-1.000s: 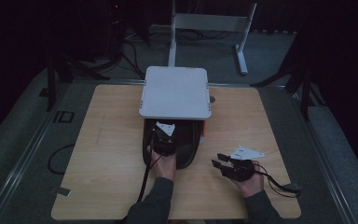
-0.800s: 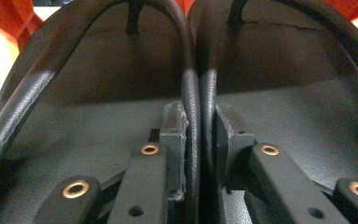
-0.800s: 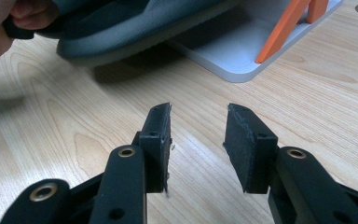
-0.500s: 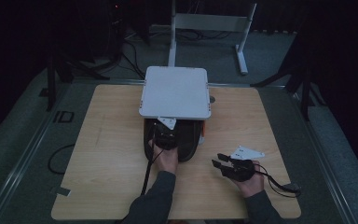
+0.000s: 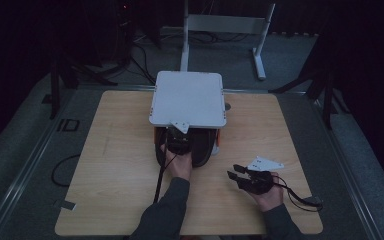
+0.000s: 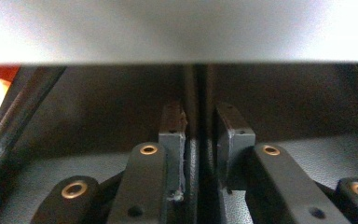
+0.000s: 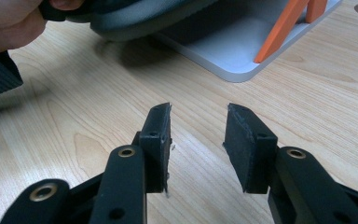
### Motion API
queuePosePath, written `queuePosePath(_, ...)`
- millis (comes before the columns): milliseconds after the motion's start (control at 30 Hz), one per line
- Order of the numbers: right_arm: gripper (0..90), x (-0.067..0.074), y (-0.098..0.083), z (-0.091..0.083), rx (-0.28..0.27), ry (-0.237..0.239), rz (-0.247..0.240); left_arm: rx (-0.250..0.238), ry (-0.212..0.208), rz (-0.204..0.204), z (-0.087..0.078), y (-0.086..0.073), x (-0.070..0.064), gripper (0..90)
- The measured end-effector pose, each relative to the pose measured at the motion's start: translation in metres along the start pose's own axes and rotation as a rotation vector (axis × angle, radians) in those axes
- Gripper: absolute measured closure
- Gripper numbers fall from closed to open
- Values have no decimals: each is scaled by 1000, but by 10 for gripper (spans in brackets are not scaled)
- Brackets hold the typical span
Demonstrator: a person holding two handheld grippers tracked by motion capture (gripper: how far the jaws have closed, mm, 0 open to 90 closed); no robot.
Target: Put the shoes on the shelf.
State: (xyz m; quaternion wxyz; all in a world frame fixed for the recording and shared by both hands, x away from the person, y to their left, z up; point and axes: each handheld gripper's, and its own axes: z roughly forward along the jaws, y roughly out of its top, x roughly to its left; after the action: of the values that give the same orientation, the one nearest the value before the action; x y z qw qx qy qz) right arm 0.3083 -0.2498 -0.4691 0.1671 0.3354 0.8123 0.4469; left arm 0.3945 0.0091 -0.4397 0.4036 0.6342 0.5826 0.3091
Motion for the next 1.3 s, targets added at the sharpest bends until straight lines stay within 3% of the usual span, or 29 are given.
queuePosePath(733,603,0,0,1,1,1,0,-34,16,6,18,14,0,736)
queuePosePath(1000,604,0,0,0,-2,2,3,-82,27,-6,22,18,-2,721)
queuePosePath(1100,604,0,0,0,-4,1,4,-108,35,6,24,16,-3,711)
queuePosePath(1167,604,0,0,0,-4,0,4,-119,33,11,25,16,-3,677)
queuePosePath(1200,599,0,0,-1,-4,0,4,-150,30,22,26,15,-2,628)
queuePosePath(1267,576,0,0,-1,-4,-1,2,-143,14,26,25,14,-2,517)
queuePosePath(1300,572,0,0,-1,-5,-3,0,-143,-4,35,24,12,-2,505)
